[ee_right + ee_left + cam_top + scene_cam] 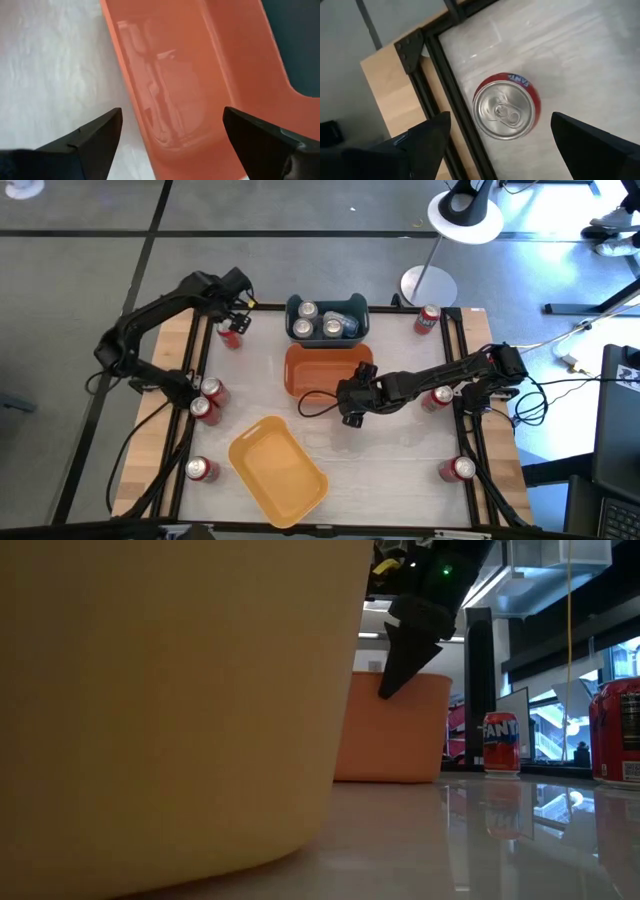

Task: Sort soda cans
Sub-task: Put the top left orange soda can into the yellow bin

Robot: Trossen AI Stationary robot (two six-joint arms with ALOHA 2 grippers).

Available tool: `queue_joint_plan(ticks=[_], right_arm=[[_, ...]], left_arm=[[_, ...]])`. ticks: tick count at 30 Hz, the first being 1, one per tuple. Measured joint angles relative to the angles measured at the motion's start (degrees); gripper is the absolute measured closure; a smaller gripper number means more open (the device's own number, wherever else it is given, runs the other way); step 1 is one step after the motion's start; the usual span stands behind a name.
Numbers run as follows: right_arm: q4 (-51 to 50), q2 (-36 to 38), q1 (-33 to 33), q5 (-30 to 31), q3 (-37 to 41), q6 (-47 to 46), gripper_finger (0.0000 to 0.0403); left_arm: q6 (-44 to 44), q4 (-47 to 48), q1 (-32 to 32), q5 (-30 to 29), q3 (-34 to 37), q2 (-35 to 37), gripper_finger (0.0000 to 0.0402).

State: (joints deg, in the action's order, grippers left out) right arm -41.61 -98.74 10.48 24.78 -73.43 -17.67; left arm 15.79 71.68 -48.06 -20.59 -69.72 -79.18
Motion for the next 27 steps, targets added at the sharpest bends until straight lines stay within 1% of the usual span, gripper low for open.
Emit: queue_joint_plan(ticks=[1,5,9,15,21,27], right_arm=[[0.00,0.00,0.00,0.02,0.00,0.00,0.0056],[0.24,0.00,-0.01,0.01,0.00,0.01,0.0056],[1.18,0.00,-0.01,0.02,0.00,0.78,0.0056],[1.61,0.00,-0.02,0.02,0.00,1.49,0.0056],[1.66,0.00,-0.02,0.02,0.00,1.51,0.0056],[1.71,0.00,-0.02,0.09,0.00,1.53,0.0056]], left_arm=[[-0.27,-0.24,-0.43,0.28,0.19,-0.49,0.0069],[-1.72,-0.66,-1.44,4.68,1.17,-2.08,0.0069],[-1.88,-1.59,-2.32,4.85,2.82,-2.95,0.0069],[-2.54,-6.76,-3.97,4.54,5.30,-3.01,0.0069],[-3.99,-8.82,-5.03,7.70,8.90,-2.97,0.0069],[-4.64,-10.95,-4.93,7.75,11.02,-2.79,0.0069]])
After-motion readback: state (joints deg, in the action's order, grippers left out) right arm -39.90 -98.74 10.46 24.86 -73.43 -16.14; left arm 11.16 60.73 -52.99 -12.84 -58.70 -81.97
